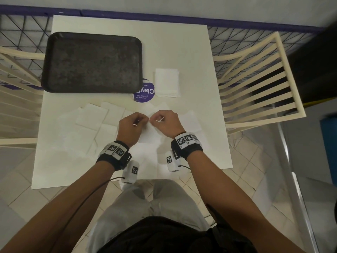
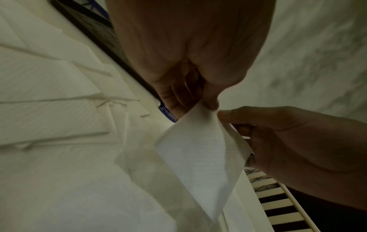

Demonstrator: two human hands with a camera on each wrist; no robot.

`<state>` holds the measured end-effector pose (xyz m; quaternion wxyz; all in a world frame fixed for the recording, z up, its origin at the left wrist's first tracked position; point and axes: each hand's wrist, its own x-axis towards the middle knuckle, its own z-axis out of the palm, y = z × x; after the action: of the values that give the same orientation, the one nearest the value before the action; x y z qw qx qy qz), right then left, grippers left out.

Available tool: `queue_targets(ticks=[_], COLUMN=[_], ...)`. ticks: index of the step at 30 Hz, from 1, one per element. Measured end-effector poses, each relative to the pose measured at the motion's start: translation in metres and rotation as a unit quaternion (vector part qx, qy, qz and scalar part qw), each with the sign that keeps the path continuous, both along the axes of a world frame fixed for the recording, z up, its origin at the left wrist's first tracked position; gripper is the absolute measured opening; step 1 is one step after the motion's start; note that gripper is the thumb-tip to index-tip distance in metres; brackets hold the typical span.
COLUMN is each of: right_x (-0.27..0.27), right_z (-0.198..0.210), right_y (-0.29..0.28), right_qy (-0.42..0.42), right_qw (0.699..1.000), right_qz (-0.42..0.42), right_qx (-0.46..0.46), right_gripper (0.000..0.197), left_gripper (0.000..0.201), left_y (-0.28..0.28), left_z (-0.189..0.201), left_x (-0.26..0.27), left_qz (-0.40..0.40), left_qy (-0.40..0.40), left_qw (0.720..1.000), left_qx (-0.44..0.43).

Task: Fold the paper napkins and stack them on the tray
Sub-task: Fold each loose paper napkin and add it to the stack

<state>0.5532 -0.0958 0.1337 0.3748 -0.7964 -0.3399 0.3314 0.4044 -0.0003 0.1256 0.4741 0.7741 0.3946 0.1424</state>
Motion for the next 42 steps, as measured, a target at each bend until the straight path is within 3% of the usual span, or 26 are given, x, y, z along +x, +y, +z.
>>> queue_targets(ticks=[8, 17, 22, 29, 33, 42], right_x=[0.018, 0.011, 0.001, -0.004, 0.02, 0.12], right_z=[0.003, 0.009, 0.008, 0.006, 0.005, 0.007], right_y=[-0.017, -0.021, -0.023, -0.025, -0.015, 0.045], right_qy=[0.064, 0.137, 0.147, 0.115, 0.055, -0.019], right_qw=[0.997, 0.98, 0.982, 0.988, 0.994, 0.987], right_qz=[-0.045, -0.132, -0.12, -0.101, -0.09, -0.159], right_qx=[-0.009, 0.06, 0.007, -0.025, -0.036, -0.026], right_gripper=[0.003, 0.007, 0.02, 0.006, 0.004, 0.005], left_gripper=[0.01, 0.009, 0.011, 0.014, 0.02, 0.014], left_y=[0.001, -0.006, 0.0, 0.006, 0.008, -0.005], left_z=[0.0, 0.0, 0.001, -0.001, -0.004, -0.026], left_x=[-0.004, -0.002, 0.0, 0.006, 0.011, 0.007], left_qz=[0.034, 0.054, 0.091, 0.112, 0.112, -0.017], left_qy=[-0.03, -0.034, -0.034, -0.016, -0.022, 0.097], left_qw=[0.999, 0.998, 0.995, 0.993, 0.992, 0.983], left_qx=[0.001, 0.009, 0.001, -0.015, -0.058, -0.154])
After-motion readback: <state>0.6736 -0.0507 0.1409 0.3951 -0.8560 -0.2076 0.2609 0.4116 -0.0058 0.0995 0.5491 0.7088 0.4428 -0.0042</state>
